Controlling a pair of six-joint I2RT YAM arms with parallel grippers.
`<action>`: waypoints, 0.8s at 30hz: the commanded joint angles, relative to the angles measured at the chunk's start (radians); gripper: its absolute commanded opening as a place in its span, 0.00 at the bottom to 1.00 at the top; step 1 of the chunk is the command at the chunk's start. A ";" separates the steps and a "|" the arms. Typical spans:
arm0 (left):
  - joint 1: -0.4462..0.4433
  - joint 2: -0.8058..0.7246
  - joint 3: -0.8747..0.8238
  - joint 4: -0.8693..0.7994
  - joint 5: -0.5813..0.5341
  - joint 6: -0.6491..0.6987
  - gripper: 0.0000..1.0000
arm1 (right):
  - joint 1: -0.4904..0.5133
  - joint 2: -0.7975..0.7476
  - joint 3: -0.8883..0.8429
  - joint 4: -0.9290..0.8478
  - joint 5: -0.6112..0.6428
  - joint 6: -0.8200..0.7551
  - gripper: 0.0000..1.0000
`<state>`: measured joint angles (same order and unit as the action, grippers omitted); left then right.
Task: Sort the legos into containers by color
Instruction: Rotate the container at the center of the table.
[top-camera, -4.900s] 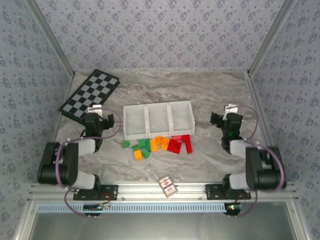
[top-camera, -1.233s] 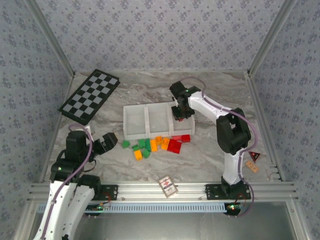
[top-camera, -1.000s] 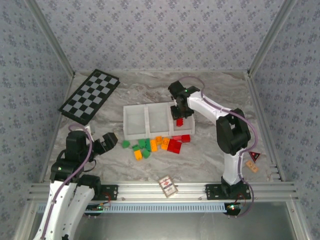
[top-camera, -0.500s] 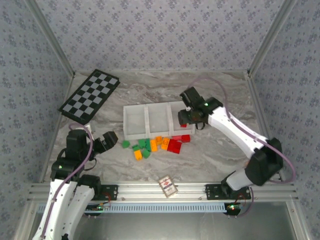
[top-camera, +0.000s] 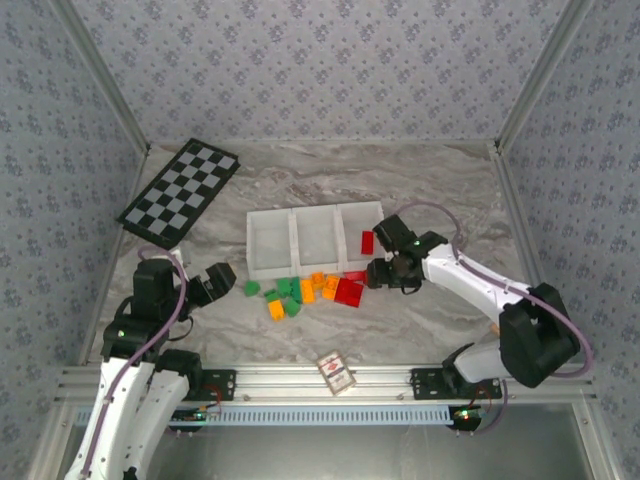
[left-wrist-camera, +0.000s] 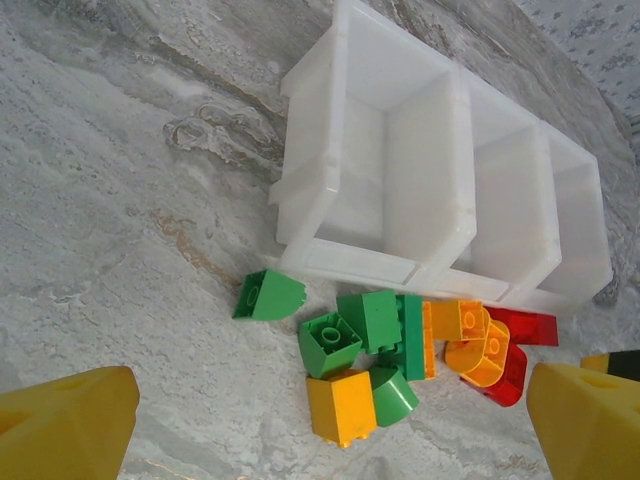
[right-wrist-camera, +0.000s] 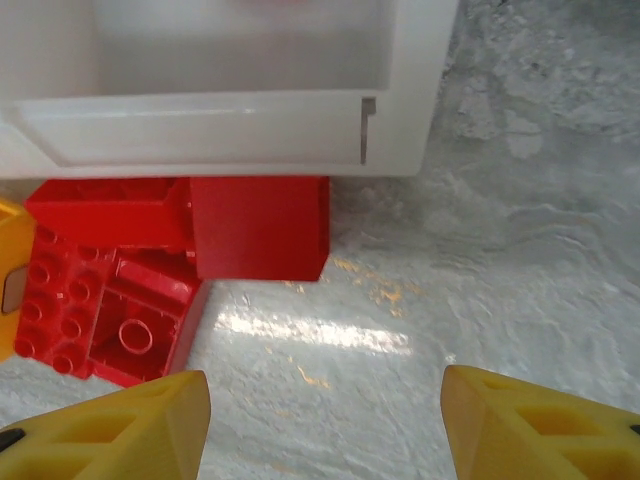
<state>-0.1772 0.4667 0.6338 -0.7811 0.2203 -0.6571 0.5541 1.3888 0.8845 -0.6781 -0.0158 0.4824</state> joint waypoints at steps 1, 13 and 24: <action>-0.004 0.000 0.003 0.020 -0.007 -0.012 1.00 | -0.038 0.037 -0.017 0.113 -0.091 -0.023 0.64; -0.004 0.003 0.000 0.020 -0.004 -0.015 1.00 | -0.105 0.184 0.049 0.172 -0.134 -0.093 0.63; -0.003 0.007 -0.002 0.026 -0.004 -0.013 1.00 | -0.080 0.207 0.092 0.125 -0.093 -0.107 0.62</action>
<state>-0.1772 0.4671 0.6308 -0.7811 0.2199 -0.6647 0.4534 1.5867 0.9550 -0.5163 -0.1272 0.3843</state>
